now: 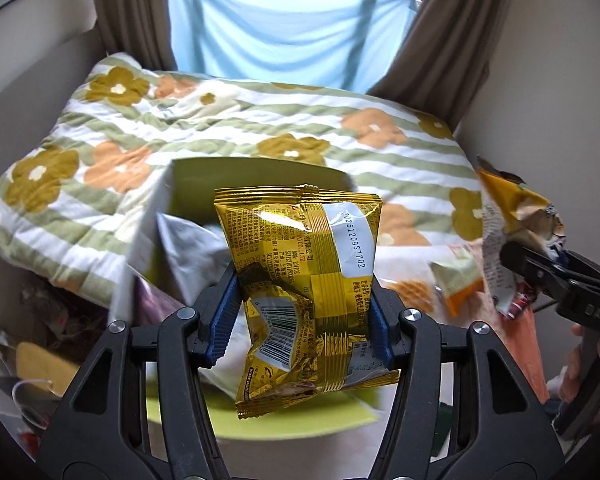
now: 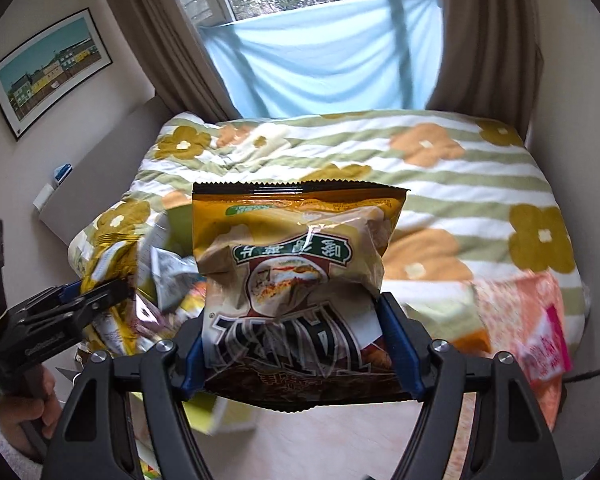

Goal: Organize snacks
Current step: 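Carry the gold bag and brown-white chip bag over the box with both tools, then open the left tool to drop the gold bag while the right drops the chip bag into the box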

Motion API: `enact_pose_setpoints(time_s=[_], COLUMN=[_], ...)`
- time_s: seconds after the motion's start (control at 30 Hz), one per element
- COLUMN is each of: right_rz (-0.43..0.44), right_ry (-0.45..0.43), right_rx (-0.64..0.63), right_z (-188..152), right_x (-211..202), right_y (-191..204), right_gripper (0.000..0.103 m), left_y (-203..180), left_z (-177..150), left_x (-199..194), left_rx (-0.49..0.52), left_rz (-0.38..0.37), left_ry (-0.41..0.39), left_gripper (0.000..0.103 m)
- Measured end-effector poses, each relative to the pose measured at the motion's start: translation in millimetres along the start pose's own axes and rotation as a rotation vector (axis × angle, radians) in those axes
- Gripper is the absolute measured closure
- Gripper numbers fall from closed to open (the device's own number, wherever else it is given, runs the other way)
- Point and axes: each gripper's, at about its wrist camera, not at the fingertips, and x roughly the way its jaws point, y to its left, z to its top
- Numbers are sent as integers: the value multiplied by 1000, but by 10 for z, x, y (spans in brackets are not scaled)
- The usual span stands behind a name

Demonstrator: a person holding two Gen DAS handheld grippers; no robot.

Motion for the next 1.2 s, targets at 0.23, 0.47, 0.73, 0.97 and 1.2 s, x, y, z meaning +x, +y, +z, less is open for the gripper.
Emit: enact_pose_setpoints(time_s=[0.23, 0.47, 0.73, 0.97, 1.2], right_rz=[1, -9, -29, 1, 6], right_ry=[17, 75, 101, 121, 176], right_rx=[-2, 31, 60, 69, 20], right_z=[157, 236, 312, 284, 276], right_x=[409, 851, 1039, 1105, 1256], right_y=[535, 877, 973, 956, 1036], right_gripper=[33, 33, 33, 33, 32], left_y=[636, 933, 1020, 1037, 1136], left_z=[197, 244, 225, 146, 15], left_x=[408, 887, 1119, 932, 851], left_rx=[-7, 35, 43, 32, 34], left_rz=[-21, -70, -104, -57, 0], left_ry=[74, 169, 211, 151, 152], left_gripper=[51, 51, 40, 0, 0])
